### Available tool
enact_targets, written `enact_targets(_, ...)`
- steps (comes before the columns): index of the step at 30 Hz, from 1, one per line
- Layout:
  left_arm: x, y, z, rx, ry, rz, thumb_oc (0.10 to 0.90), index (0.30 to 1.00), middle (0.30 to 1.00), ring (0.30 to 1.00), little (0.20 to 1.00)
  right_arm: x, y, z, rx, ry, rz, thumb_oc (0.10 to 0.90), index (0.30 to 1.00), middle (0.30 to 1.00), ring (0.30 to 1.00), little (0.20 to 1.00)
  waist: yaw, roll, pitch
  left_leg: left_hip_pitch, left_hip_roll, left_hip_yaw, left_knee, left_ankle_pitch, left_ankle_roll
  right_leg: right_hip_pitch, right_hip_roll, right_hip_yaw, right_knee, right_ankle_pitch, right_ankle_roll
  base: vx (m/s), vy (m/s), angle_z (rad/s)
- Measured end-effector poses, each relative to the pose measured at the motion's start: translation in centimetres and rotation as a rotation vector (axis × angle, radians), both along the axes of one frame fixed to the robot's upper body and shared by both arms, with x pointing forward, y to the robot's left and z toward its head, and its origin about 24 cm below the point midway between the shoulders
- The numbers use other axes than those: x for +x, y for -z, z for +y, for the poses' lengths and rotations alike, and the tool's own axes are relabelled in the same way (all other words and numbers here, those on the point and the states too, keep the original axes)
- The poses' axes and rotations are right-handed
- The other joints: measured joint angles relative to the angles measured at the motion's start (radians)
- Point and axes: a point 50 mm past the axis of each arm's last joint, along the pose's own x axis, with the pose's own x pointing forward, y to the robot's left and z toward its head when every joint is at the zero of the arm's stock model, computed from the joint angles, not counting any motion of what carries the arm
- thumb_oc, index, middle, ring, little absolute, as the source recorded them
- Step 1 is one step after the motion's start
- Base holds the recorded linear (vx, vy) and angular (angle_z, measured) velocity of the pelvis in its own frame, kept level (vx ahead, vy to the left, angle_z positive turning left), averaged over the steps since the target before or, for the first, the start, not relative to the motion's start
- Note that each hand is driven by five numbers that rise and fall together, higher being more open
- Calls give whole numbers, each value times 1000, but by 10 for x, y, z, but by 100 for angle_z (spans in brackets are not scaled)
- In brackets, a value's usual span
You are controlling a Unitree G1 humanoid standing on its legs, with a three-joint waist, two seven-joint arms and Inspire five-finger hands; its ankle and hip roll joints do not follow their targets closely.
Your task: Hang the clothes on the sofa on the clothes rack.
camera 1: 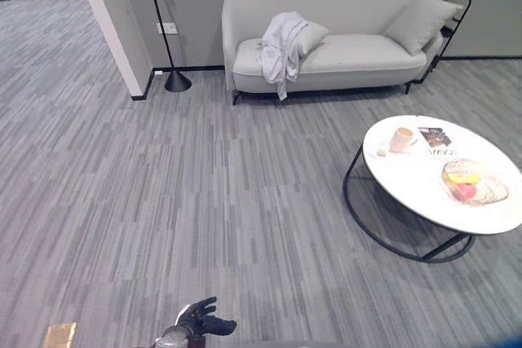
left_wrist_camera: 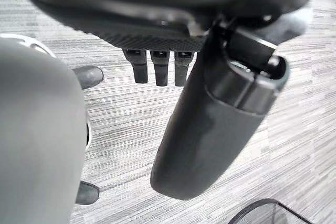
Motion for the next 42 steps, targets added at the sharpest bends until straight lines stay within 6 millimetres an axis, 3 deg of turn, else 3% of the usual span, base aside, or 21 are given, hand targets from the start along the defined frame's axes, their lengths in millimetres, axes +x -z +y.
enact_targets(3,-2,0,7,12,-31,5,800,900,900,900,900,1,0,2,2,-22,3,800,900,900,900,900,14,-6,-4,1,-6,-7,2,1,1,8,-5,-1,-6,4,6,-46,-89,8)
enact_targets(6,-10,0,13,22,-57,22,800,900,900,900,900,1,0,-1,-8,-45,-2,800,900,900,900,900,23,10,-4,-1,-9,-25,2,5,0,27,-1,-12,-29,8,12,-27,-56,16)
enact_targets(9,-35,5,15,22,-89,93,800,900,900,900,900,4,-1,-5,-21,-106,-9,800,900,900,900,900,26,37,-8,1,-10,-36,-2,7,-3,39,3,-25,-48,13,15,-16,-48,12)
enact_targets(10,-35,5,15,14,-111,89,800,900,900,900,900,4,-2,-9,-33,-135,-8,800,900,900,900,900,26,38,-9,2,-11,-36,-2,8,-4,39,3,-25,-49,14,15,-3,-21,6)
enact_targets(15,-33,6,9,0,-84,87,800,900,900,900,900,14,-3,-7,-35,-295,-26,800,900,900,900,900,31,49,-6,5,-12,-43,-3,11,-6,53,4,-31,-49,16,14,-2,-9,3)
enact_targets(24,-13,2,4,72,199,58,800,900,900,900,900,27,-3,-4,-50,-479,-42,800,900,900,900,900,23,44,-2,17,-19,-40,-25,12,-8,53,-1,-27,-48,16,14,31,42,-1)
enact_targets(35,-6,0,6,86,220,42,800,900,900,900,900,49,-5,1,-68,-623,-71,800,900,900,900,900,25,34,26,22,-46,-47,-42,11,-6,51,-25,-36,-43,16,15,67,100,3)
enact_targets(39,-3,0,7,92,217,35,800,900,900,900,900,48,-5,-1,-69,-582,-66,800,900,900,900,900,18,36,37,18,-71,-59,-45,-3,10,45,-57,-49,-5,13,11,147,240,17)
enact_targets(41,-1,0,3,87,220,38,800,900,900,900,900,46,-7,-11,-88,-484,-74,800,900,900,900,900,-20,63,50,25,-91,-96,-47,-19,43,29,-104,-52,104,9,6,174,267,59)
enact_targets(42,-4,2,-2,77,224,56,800,900,900,900,900,52,-10,-21,-119,-425,-106,800,900,900,900,900,-39,82,55,28,-98,-121,-47,-14,70,-6,-145,-45,219,1,-2,126,184,63)
